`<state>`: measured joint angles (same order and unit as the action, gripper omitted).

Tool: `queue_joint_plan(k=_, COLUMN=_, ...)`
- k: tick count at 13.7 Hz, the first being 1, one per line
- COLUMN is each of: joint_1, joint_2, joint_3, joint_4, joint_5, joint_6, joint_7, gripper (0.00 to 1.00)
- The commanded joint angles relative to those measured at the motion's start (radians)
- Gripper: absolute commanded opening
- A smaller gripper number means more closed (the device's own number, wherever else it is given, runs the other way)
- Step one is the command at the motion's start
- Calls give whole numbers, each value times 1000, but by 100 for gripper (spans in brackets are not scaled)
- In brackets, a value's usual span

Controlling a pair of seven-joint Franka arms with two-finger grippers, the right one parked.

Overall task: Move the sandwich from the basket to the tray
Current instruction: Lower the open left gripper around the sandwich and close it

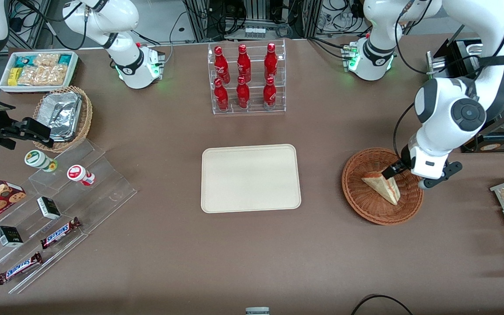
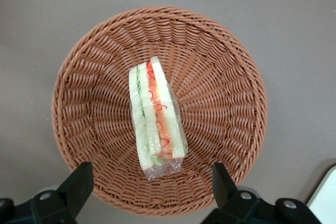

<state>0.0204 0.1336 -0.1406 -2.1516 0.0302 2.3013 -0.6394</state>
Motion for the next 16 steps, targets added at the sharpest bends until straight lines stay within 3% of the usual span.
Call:
queue_joint_plan(k=1, joint_1=0, joint_2=7, joint_3=1, joint_4=-56, joint_5=2, joint_6=90, joint_7=-46, gripper=100)
queue_joint_plan(k=13, joint_1=4, joint_2=132, joint_3=4, joint_4=-77, joint_5=4, joint_6=253, joint_7=-66, gripper=99)
queue_joint_plan(k=16, joint_1=4, joint_2=142, joint_3=4, joint_4=-77, joint_5=4, joint_6=253, joint_7=-68, gripper=78)
